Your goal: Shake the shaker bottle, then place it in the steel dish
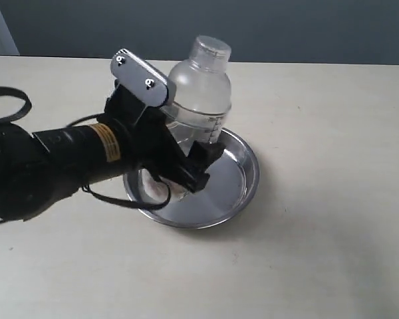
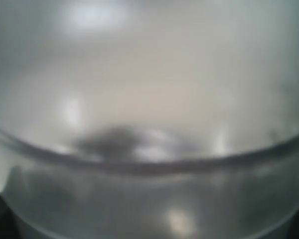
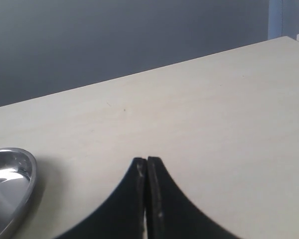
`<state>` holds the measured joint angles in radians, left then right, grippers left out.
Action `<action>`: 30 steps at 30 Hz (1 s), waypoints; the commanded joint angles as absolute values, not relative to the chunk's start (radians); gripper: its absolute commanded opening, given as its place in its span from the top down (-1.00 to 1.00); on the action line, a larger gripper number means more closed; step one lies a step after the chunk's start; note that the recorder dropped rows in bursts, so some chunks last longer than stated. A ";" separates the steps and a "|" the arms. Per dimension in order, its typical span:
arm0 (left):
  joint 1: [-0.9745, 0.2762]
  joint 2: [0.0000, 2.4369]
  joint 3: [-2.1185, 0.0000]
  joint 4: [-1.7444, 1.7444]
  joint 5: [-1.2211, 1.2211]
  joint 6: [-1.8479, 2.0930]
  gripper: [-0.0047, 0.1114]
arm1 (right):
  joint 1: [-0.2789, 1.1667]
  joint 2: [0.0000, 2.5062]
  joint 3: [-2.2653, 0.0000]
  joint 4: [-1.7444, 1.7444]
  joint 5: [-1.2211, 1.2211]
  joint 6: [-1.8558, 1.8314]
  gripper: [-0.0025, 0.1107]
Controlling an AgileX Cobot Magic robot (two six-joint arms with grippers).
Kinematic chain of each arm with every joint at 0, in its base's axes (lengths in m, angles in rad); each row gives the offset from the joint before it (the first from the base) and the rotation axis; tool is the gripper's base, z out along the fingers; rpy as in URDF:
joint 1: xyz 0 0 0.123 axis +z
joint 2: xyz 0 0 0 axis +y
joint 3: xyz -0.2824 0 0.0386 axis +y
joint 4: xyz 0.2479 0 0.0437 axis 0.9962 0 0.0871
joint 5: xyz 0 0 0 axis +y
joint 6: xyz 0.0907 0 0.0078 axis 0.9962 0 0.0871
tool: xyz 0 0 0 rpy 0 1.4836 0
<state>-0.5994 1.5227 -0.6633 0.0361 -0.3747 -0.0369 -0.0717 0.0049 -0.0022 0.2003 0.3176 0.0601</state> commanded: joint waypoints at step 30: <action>-0.631 1.566 -0.714 -0.188 -0.443 0.031 0.91 | -0.068 0.000 0.000 0.215 0.308 0.057 0.97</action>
<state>-0.6441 1.4592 -0.7660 -0.1129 -0.4869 0.0529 -0.0717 0.0049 -0.0022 0.2191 0.3176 0.0601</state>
